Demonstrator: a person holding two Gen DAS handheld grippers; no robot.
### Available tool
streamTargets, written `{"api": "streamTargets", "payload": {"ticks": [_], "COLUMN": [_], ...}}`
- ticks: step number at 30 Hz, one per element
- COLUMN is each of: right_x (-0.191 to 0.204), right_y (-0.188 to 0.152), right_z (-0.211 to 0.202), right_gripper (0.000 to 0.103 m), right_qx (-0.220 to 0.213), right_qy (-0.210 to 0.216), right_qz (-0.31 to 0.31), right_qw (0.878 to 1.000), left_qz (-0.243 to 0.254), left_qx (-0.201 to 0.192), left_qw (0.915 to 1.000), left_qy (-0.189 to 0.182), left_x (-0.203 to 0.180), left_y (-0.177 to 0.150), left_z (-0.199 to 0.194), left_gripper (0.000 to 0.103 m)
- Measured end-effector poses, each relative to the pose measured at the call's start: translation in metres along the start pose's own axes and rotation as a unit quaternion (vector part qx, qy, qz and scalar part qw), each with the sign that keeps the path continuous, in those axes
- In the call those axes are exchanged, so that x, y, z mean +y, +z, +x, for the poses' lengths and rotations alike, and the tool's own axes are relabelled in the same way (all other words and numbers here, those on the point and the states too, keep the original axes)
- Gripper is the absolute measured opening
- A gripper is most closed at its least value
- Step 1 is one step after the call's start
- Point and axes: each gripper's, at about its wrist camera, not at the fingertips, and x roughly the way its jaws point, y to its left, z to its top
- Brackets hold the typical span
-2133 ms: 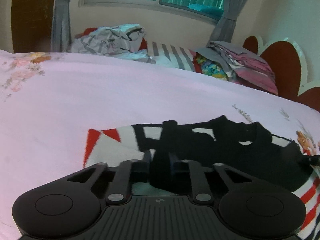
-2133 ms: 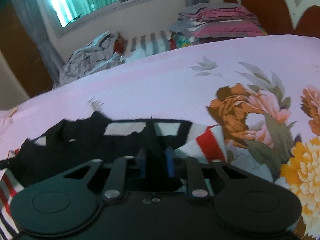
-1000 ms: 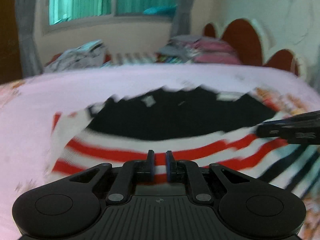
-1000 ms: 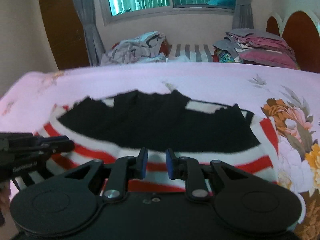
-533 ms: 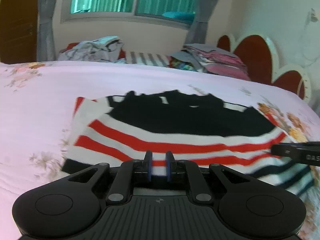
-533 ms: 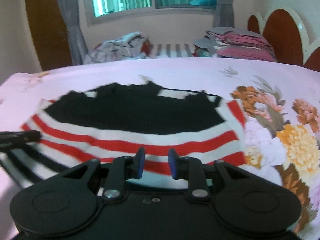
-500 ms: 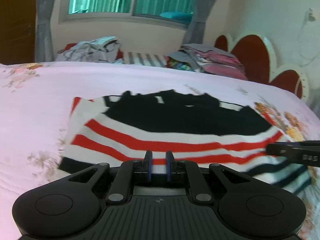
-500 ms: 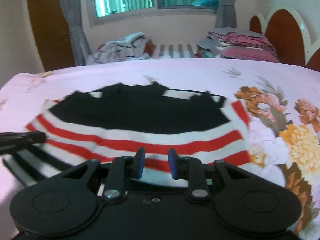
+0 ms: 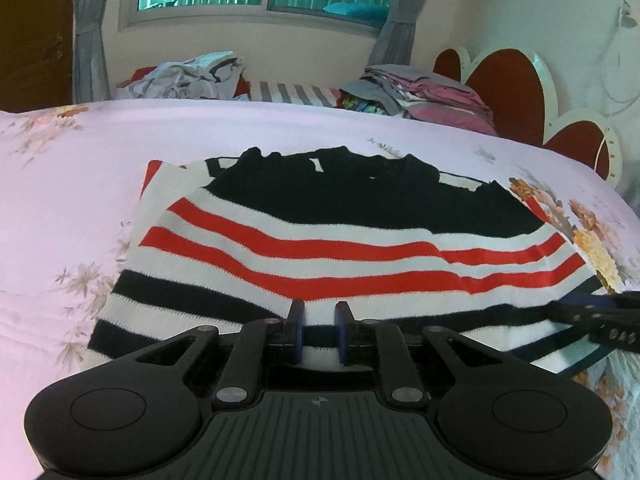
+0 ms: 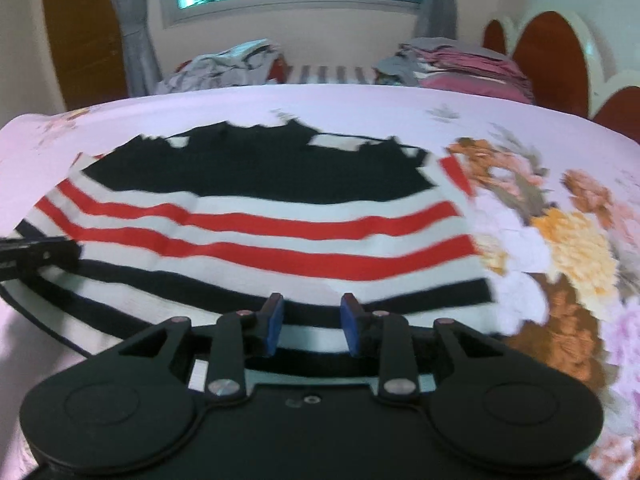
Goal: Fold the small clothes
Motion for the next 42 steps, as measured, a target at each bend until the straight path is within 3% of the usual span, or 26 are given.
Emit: {"api": "streamTargets", "payload": {"ticks": [2, 14, 17, 21, 25, 26, 27, 29, 42], "right_x": [-0.01, -0.03, -0.029, -0.033, -0.023, -0.019, -0.015, -0.005, 0.044], "right_y": [-0.005, -0.018, -0.02, -0.013, -0.005, -0.002, 0.001, 0.008, 0.025], "right_z": [0.0, -0.01, -0.005, -0.017, -0.027, -0.028, -0.028, -0.026, 0.022], "right_gripper": [0.03, 0.032, 0.031, 0.033, 0.037, 0.039, 0.04, 0.04, 0.043], "right_qx": [0.002, 0.002, 0.016, 0.007, -0.01, -0.014, -0.017, -0.023, -0.008], "right_qy": [-0.02, -0.039, -0.045, -0.03, -0.007, -0.001, 0.003, 0.018, 0.064], "right_qz": [0.003, 0.043, 0.025, 0.062, 0.05, 0.045, 0.043, 0.038, -0.015], "right_qw": [1.0, 0.998, 0.999, 0.998, 0.999, 0.999, 0.999, 0.999, 0.998], "left_qz": [0.003, 0.003, 0.003, -0.012, -0.02, -0.016, -0.013, -0.011, -0.017], "left_qx": [0.001, 0.013, 0.015, 0.023, 0.016, 0.008, 0.0, -0.017, 0.006], "left_qw": [1.0, 0.9999, 0.9998, 0.9996, 0.9995, 0.9997, 0.9997, 0.9994, 0.9983], "left_qy": [0.002, 0.011, 0.011, 0.009, 0.017, 0.019, 0.02, 0.03, 0.055], "left_x": [0.0, 0.009, 0.01, 0.013, 0.011, 0.01, 0.008, 0.005, 0.014], "left_y": [-0.002, -0.009, -0.01, -0.007, 0.0, 0.001, 0.004, 0.009, 0.014], "left_z": [-0.002, -0.007, -0.008, -0.009, -0.014, -0.016, -0.018, -0.018, 0.016], "left_gripper": [0.016, 0.016, 0.016, 0.016, 0.018, 0.029, 0.052, 0.069, 0.07]}}
